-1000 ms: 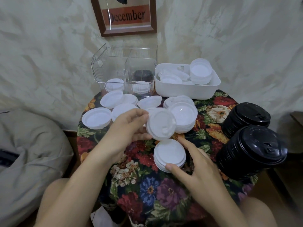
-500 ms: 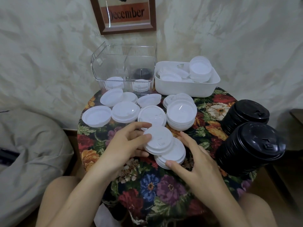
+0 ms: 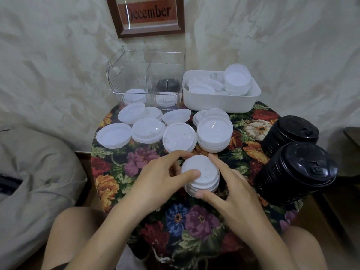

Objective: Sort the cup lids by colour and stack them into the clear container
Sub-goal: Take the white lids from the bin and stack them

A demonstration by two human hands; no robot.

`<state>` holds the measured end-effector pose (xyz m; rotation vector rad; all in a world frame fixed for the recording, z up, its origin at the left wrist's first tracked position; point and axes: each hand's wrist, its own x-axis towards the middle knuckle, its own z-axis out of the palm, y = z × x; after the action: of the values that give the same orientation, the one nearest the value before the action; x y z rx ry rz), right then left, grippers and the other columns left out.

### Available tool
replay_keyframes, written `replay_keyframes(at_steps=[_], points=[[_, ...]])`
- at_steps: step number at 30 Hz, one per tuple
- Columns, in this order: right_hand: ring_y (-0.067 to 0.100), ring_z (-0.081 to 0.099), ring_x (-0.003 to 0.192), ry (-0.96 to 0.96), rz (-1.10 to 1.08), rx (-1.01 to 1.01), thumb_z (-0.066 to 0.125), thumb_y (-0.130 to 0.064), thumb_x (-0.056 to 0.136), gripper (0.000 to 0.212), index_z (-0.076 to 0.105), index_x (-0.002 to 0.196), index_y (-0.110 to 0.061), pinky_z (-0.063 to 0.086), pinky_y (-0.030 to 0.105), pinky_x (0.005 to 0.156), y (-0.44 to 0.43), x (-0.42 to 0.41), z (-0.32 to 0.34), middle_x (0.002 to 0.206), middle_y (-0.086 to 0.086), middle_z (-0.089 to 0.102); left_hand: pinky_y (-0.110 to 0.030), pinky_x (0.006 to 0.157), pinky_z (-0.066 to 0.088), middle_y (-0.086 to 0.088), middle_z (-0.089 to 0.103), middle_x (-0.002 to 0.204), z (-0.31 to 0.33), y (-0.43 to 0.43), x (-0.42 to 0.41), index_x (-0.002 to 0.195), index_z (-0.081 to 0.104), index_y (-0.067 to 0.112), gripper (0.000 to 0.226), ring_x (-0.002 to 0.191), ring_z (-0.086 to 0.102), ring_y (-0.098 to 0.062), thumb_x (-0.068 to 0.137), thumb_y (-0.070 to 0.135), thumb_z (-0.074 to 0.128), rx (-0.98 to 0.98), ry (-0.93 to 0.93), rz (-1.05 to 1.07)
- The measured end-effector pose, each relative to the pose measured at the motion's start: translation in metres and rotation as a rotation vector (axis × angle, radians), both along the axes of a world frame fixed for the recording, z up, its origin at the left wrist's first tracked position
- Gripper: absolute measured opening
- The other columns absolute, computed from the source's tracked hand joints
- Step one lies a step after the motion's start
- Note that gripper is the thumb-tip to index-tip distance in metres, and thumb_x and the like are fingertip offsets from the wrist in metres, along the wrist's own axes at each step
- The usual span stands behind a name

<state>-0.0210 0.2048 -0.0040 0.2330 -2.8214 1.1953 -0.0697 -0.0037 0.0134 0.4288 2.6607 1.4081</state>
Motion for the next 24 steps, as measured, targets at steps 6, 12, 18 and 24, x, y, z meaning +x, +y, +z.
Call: replay_keyframes(at_steps=[6,12,18,24], points=[[-0.034,0.021,0.122,0.020,-0.015,-0.004,0.055,-0.076,0.081,0.057,0.023,0.128,-0.076,0.025,-0.001,0.093,0.000,0.000,-0.001,0.126,-0.062,0.025,-0.024,0.068,0.045,0.019,0.061,0.089,-0.003,-0.002,0.001,0.125,0.062,0.051,0.040,0.075,0.058,-0.003,0.087,0.062,0.065,-0.088,0.072,-0.019],[-0.033,0.025,0.117,0.010,-0.015,0.012,0.059,-0.075,0.082,0.060,0.022,0.128,-0.077,0.031,0.006,0.089,0.002,-0.001,-0.003,0.126,-0.050,0.032,-0.011,0.068,0.038,0.050,0.054,0.095,0.005,-0.013,-0.002,0.140,0.055,0.051,0.056,0.078,0.057,0.003,0.088,0.051,0.073,-0.162,0.063,-0.152],[-0.018,0.027,0.123,-0.017,-0.017,0.021,0.059,-0.074,0.084,0.074,0.025,0.148,-0.061,0.030,0.009,0.091,0.005,-0.002,-0.008,0.141,-0.034,0.035,-0.009,0.073,0.038,0.055,0.051,0.096,0.011,-0.013,-0.010,0.145,0.049,0.053,0.064,0.087,0.054,0.011,0.086,0.055,0.073,-0.222,0.090,-0.239],[-0.016,0.027,0.122,-0.035,-0.006,0.025,0.055,-0.077,0.083,0.063,0.017,0.133,-0.076,0.029,0.016,0.095,0.004,-0.002,-0.006,0.131,-0.043,0.031,-0.012,0.075,0.041,0.048,0.059,0.107,0.007,-0.015,-0.012,0.143,0.047,0.057,0.062,0.093,0.059,0.005,0.087,0.054,0.074,-0.202,0.048,-0.233]])
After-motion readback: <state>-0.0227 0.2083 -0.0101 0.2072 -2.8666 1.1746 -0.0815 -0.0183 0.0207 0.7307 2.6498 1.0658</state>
